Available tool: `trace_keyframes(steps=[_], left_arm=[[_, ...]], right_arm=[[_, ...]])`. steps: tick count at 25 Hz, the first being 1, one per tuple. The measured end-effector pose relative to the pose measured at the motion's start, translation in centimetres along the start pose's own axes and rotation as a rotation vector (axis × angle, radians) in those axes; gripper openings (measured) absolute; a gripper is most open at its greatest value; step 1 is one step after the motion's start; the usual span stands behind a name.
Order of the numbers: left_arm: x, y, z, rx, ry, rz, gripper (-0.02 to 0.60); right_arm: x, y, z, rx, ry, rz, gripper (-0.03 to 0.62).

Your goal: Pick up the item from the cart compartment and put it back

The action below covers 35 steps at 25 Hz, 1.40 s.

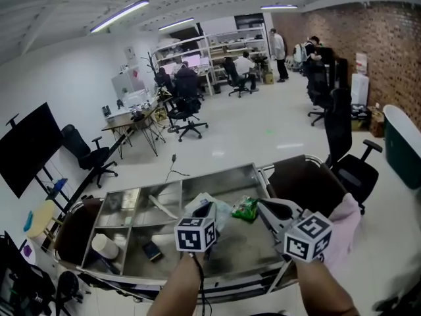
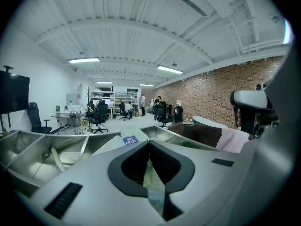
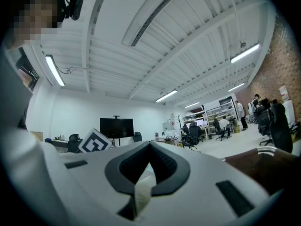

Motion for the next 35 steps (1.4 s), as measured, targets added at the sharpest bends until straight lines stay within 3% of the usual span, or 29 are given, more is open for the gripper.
trace_keyframes(steps=[6,22,29,35], left_arm=[[-4.2,-1.0,2.4,0.043,-0.099,-0.002,0.008],[-13.9,-2.0,3.0,0.031,-0.298,0.028,0.008],[-17.4,-3.2,1.8,0.033,-0.345,0.003,0.008],[-18.4,-3.5,0.4,0.032,-0.323,0.018,0.008]], right_arm=[[-0.2,0.9,-0.2,-0.001,0.003,0.018,0.015],[-1.9,3.4,0.8,0.014,-0.044,0.049,0.015],[-2.3,3.7,0.4,0.027,-0.047,0.038,0.015],[-2.5,3.9,0.2,0.031,-0.051,0.037,0.015]])
Point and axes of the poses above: the fingertips, and each gripper's own axes: x forward along the fingers, y to its left, z out of its top, the point moved 9 cm from there along -x, backward along the fingers, and after that the axes turned 5 degrees about z, right-handed, at the moved point
